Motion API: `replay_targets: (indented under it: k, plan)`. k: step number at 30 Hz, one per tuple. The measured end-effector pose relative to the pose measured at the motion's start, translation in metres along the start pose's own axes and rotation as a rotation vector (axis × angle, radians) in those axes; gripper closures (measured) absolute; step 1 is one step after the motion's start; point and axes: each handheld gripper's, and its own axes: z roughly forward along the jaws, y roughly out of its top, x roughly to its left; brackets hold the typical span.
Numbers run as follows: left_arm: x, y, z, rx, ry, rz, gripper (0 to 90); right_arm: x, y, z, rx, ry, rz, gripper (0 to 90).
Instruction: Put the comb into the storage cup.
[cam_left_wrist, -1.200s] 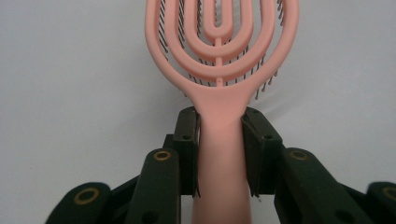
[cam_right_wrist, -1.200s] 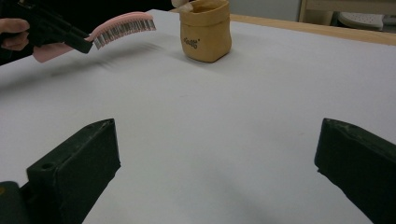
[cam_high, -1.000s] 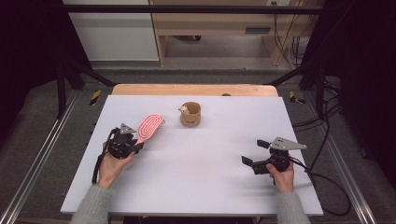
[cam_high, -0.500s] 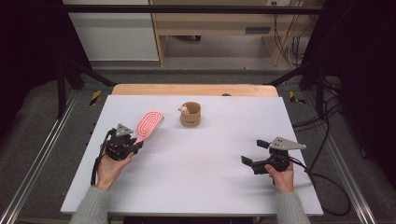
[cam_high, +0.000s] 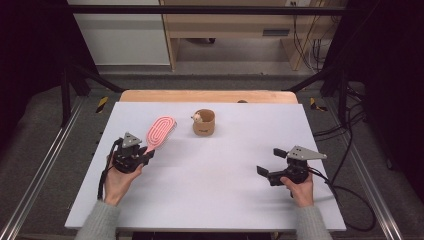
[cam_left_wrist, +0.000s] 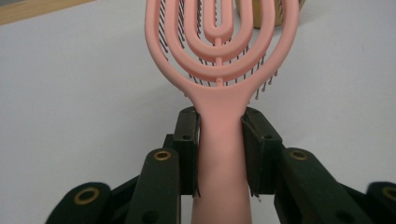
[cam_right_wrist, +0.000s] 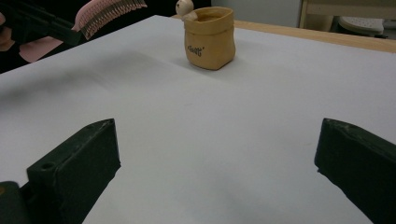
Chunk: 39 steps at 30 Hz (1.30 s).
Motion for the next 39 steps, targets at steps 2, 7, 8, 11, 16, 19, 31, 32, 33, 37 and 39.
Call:
replay_targets:
  k: [2, 7, 8, 11, 16, 19, 31, 32, 33, 37, 39]
  plan:
    - [-0.002, 0.001, -0.001, -0.006, -0.002, 0.002, 69.3, 0.002, 0.002, 0.0, -0.007, 0.004, 0.001, 0.3]
    - [-0.008, 0.003, -0.004, -0.019, -0.003, 0.014, 69.3, 0.009, 0.007, 0.005, -0.014, 0.007, -0.003, 0.3]
    - [-0.008, 0.003, -0.004, -0.019, -0.006, 0.015, 69.3, 0.012, 0.008, 0.006, -0.013, 0.007, -0.004, 0.3]
    - [-0.011, 0.004, -0.005, -0.024, -0.01, 0.015, 69.3, 0.017, 0.012, 0.009, -0.013, 0.013, -0.009, 0.3]
    - [-0.016, 0.005, -0.007, -0.036, -0.009, 0.025, 69.3, 0.024, 0.015, 0.013, -0.012, 0.012, -0.002, 0.3]
    - [-0.017, 0.006, -0.008, -0.044, -0.007, 0.028, 69.3, 0.028, 0.017, 0.016, -0.01, 0.014, -0.001, 0.3]
    - [-0.028, 0.008, -0.009, -0.055, -0.018, 0.042, 69.3, 0.038, 0.023, 0.026, -0.012, 0.017, 0.017, 0.3]
    - [-0.029, 0.008, -0.009, -0.056, -0.018, 0.044, 69.3, 0.038, 0.024, 0.027, -0.013, 0.016, 0.018, 0.3]
    - [-0.03, 0.009, -0.009, -0.057, -0.017, 0.049, 69.3, 0.038, 0.024, 0.027, -0.013, 0.015, 0.016, 0.3]
    - [-0.033, 0.009, -0.009, -0.061, -0.021, 0.049, 69.3, 0.041, 0.028, 0.029, -0.017, 0.014, 0.012, 0.3]
    - [-0.034, 0.009, -0.009, -0.061, -0.022, 0.053, 69.3, 0.043, 0.029, 0.03, -0.02, 0.016, 0.013, 0.3]
